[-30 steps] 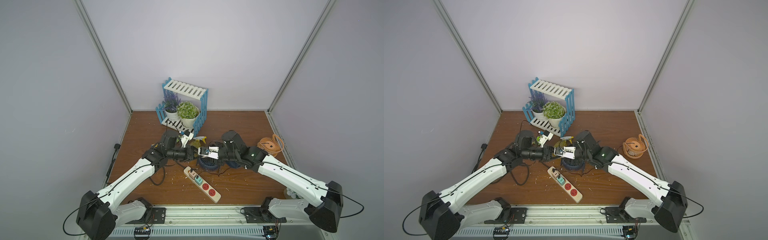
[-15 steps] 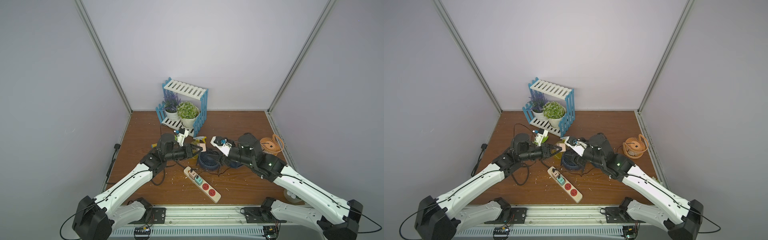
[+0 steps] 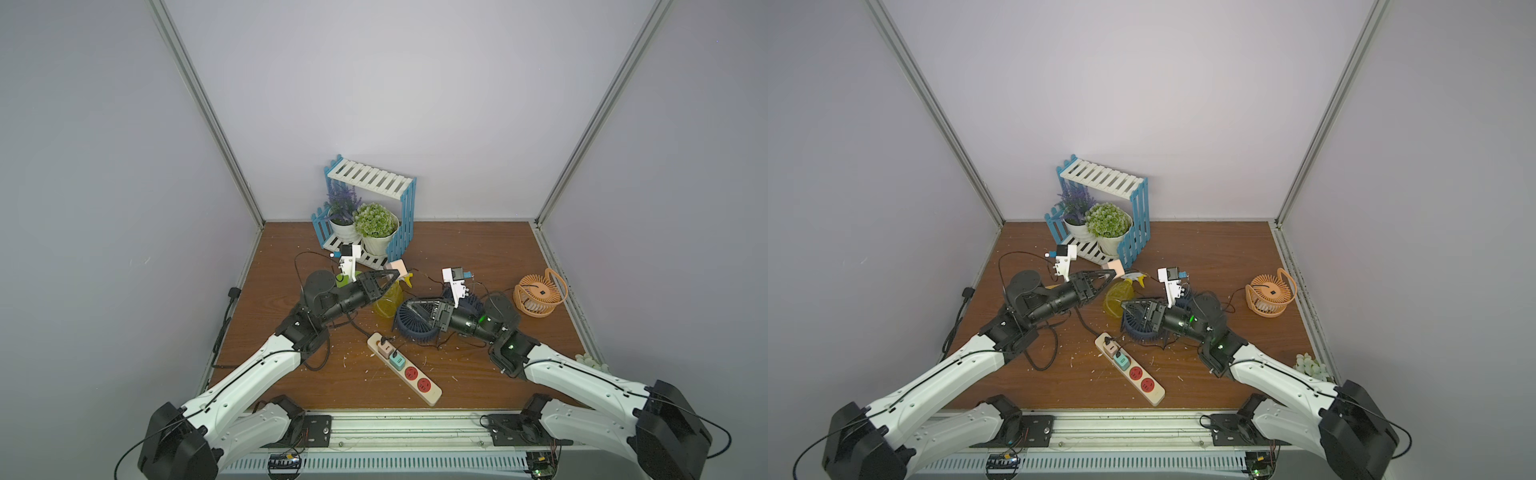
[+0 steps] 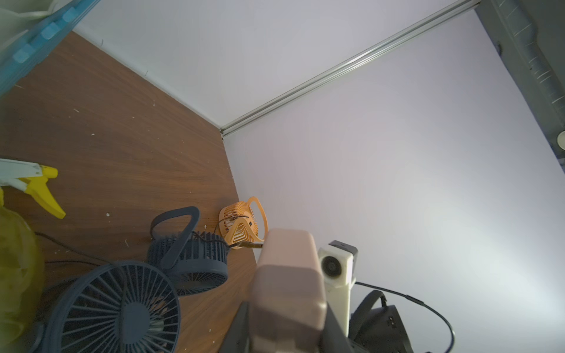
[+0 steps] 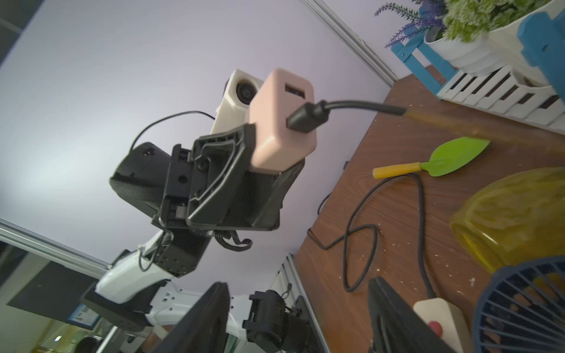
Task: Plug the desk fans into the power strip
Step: Pick up the plug from the center of the board.
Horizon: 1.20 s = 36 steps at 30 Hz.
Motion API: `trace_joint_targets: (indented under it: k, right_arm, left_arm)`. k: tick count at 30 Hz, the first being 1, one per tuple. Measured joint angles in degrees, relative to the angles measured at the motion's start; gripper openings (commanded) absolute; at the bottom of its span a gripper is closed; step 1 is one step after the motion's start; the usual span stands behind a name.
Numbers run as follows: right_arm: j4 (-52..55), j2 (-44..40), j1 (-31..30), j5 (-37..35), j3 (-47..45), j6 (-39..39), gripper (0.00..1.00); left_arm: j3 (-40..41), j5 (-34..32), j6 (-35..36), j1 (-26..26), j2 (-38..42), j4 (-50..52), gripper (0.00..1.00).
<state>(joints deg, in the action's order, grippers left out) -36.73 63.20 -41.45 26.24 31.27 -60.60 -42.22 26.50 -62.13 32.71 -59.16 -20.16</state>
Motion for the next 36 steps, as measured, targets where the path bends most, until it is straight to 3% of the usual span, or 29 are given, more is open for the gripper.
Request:
trace_joint_targets:
  k: [8, 27, 32, 36]
  right_arm:
    - [-17.4, 9.0, 4.4, 4.5, 5.4, -11.7, 0.69]
    - [-13.3, 9.8, 5.2, 13.8, 10.5, -9.1, 0.32]
    - [-13.4, 9.7, 6.4, 15.4, 10.2, -9.2, 0.4]
    - [-13.9, 9.7, 8.1, 16.4, 9.5, -9.6, 0.4]
  left_arm:
    - [0.0, 3.8, -0.3, 0.0, 2.8, -0.4, 0.18]
    - [0.2, 9.2, -0.2, 0.1, 4.0, -1.9, 0.13]
    - [1.5, 10.6, -0.2, 0.1, 4.2, -2.7, 0.13]
    - [3.0, 11.0, -0.2, 0.2, 4.3, -2.7, 0.13]
